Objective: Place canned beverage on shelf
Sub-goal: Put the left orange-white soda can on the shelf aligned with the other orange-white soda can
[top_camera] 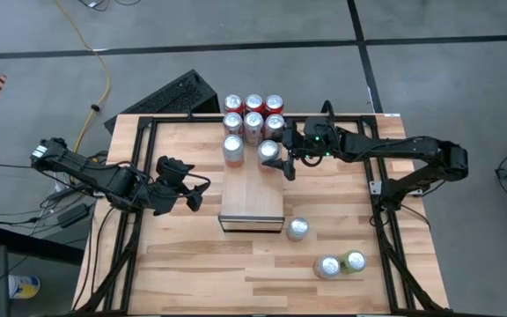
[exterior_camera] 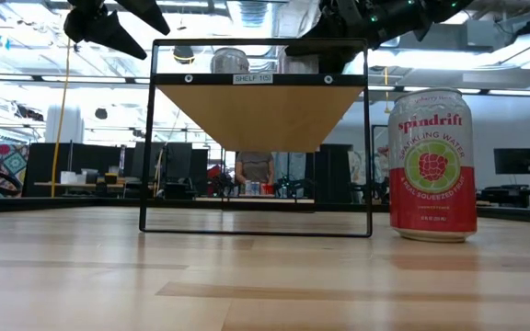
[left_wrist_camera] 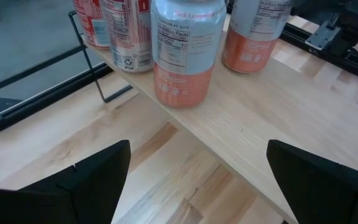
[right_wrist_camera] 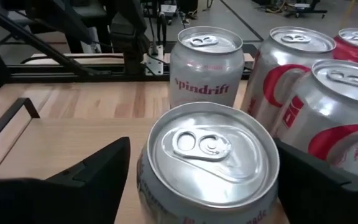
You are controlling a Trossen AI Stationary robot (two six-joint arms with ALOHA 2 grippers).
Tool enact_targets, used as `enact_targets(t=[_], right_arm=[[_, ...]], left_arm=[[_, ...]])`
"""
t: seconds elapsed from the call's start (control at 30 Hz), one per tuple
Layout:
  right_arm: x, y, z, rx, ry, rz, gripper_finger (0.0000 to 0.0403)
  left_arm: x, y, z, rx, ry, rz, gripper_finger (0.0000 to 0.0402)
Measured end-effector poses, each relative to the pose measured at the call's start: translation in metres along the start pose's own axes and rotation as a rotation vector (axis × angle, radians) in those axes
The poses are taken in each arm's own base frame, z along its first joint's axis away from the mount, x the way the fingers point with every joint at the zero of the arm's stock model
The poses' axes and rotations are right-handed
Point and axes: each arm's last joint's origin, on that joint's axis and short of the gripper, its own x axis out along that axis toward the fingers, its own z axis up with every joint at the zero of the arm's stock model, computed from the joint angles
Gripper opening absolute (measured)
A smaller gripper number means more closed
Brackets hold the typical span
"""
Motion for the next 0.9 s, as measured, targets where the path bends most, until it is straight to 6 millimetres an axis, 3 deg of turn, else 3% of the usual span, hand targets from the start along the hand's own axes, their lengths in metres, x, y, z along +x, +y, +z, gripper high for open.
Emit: enact_targets(t=[0.4, 0.6, 0.73, 0.9], right_arm=[[-0.004, -0.001, 0.021, 0.002, -0.058, -0.005, 0.0356], [-0.012, 0.000, 0.046, -0.025, -0.069, 0.000, 0.0356], [-0.039, 0.007, 0.076, -0.094, -0.116, 0.000, 0.0349], [-0.111, 0.026, 0.105, -0.153, -0.196, -0.146, 0.0290]], left_arm=[[0.000, 0.000, 0.000, -0.011, -0.004, 0.004, 0.0363], [0.000, 0.001, -0.001, -0.015, 0.001, 0.009, 0.0363], [0.000, 0.001, -0.001, -0.014, 0.001, 0.010, 0.0363], [0.000, 0.001, -0.001, -0.015, 0.004, 0.010, 0.0363]])
